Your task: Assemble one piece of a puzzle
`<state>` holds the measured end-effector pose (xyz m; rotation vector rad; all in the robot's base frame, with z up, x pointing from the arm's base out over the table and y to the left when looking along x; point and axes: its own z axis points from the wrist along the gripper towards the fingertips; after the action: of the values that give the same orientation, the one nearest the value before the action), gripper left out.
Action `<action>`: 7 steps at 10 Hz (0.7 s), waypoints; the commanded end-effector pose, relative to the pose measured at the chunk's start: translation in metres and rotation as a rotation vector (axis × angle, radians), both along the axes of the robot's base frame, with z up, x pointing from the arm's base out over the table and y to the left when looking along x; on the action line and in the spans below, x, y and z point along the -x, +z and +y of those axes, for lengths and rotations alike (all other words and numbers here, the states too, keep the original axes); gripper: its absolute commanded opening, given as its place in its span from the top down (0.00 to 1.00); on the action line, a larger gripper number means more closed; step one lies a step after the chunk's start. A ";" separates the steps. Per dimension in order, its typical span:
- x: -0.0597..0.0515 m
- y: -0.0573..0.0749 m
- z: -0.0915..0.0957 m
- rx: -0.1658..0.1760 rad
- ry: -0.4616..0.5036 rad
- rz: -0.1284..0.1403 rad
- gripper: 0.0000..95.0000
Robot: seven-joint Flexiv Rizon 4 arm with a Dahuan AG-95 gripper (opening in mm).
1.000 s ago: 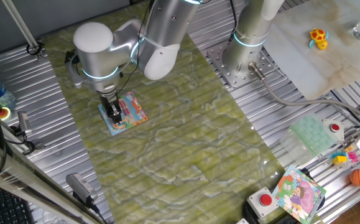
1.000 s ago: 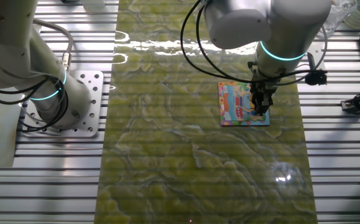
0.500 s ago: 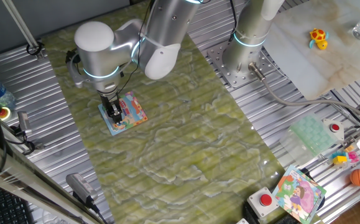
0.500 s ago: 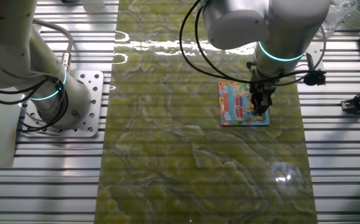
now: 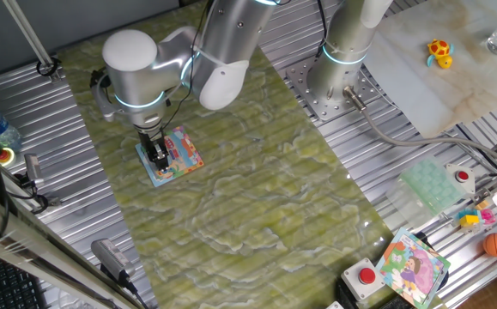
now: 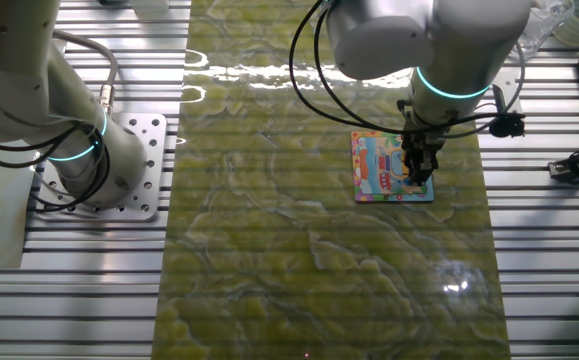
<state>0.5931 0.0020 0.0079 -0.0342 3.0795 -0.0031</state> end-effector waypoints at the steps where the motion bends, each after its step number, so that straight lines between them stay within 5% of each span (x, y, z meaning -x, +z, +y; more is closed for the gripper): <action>1: 0.000 -0.001 0.000 0.000 0.001 0.003 0.40; 7: 0.000 0.001 0.000 0.001 0.006 0.005 0.40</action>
<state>0.5930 0.0015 0.0082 -0.0441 3.0841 -0.0038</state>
